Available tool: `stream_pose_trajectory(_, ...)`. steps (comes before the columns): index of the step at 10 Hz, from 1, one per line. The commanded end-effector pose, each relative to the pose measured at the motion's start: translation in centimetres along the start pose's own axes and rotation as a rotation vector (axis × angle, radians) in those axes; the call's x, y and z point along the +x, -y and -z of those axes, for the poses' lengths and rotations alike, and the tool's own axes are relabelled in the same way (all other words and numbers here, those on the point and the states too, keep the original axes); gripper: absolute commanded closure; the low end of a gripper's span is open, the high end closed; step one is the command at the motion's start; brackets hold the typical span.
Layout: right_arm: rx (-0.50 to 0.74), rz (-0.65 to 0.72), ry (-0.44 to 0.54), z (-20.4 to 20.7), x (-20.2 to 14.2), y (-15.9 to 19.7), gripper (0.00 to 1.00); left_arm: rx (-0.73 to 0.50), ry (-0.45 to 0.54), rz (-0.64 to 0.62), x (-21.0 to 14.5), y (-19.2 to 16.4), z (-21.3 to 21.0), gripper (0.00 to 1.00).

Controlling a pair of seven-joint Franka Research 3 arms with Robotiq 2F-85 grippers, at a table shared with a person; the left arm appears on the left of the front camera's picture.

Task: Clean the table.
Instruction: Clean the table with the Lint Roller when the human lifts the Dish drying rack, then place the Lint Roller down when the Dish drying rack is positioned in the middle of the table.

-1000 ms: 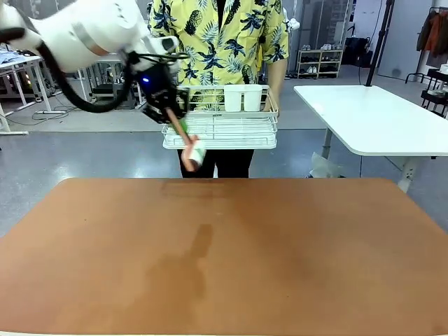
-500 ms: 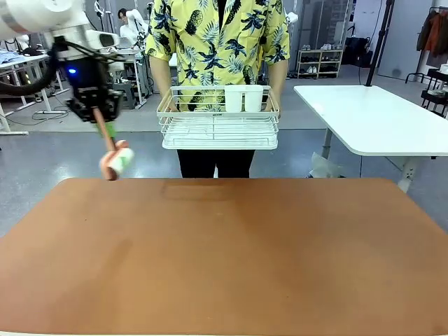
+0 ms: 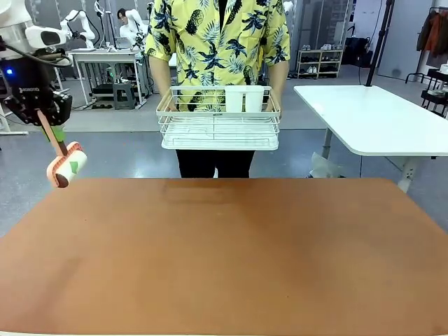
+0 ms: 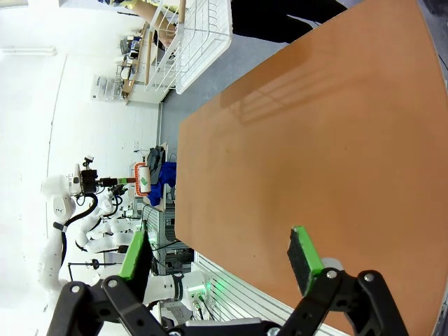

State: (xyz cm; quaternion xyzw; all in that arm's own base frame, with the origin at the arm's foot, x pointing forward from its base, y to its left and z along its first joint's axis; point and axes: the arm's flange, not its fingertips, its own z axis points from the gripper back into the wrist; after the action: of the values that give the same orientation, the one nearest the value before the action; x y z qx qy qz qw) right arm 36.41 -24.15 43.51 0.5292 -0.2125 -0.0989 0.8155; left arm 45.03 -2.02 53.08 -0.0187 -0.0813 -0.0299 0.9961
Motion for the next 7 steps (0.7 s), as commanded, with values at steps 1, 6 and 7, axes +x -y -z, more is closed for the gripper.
stream_pose_trajectory(1,0.012,-0.009,-0.001,-0.12,-0.15,-0.21,0.00,0.030,-0.016,0.018,0.87,0.78,-0.62,0.79)
stream_pose_trajectory(6,0.012,-0.009,-0.001,-0.12,-0.15,-0.21,0.00,0.030,-0.016,0.018,0.87,0.78,-0.62,0.79)
stream_pose_trajectory(7,0.012,-0.009,-0.001,-0.12,-0.15,-0.21,0.00,0.030,-0.016,0.018,0.87,0.78,-0.62,0.79)
